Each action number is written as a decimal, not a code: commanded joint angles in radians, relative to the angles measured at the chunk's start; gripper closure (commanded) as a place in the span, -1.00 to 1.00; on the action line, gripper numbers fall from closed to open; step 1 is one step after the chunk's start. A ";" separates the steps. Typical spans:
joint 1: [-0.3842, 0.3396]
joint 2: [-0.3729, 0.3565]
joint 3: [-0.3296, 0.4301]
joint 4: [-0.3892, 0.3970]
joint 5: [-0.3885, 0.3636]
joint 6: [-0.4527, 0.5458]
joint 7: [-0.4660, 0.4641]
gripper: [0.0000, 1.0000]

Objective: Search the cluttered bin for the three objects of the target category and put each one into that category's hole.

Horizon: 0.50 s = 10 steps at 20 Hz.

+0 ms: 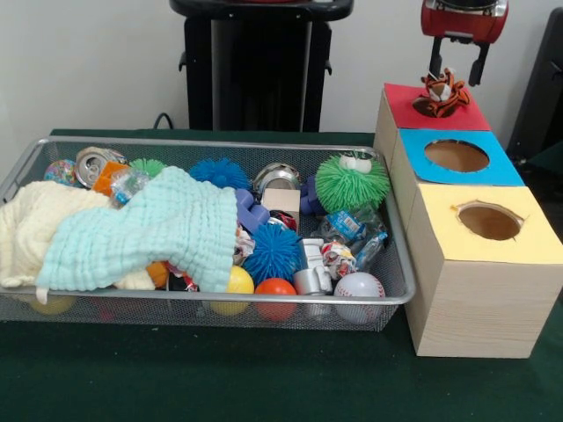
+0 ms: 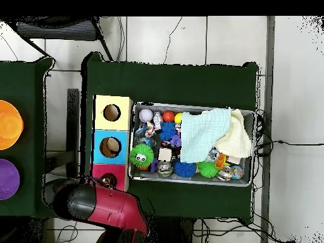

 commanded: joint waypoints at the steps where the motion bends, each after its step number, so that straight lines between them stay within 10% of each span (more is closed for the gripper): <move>1: -0.021 0.031 0.051 -0.021 -0.021 -0.062 0.172 -1.00; 10: -0.018 0.026 0.027 -0.077 -0.047 -0.011 0.157 -1.00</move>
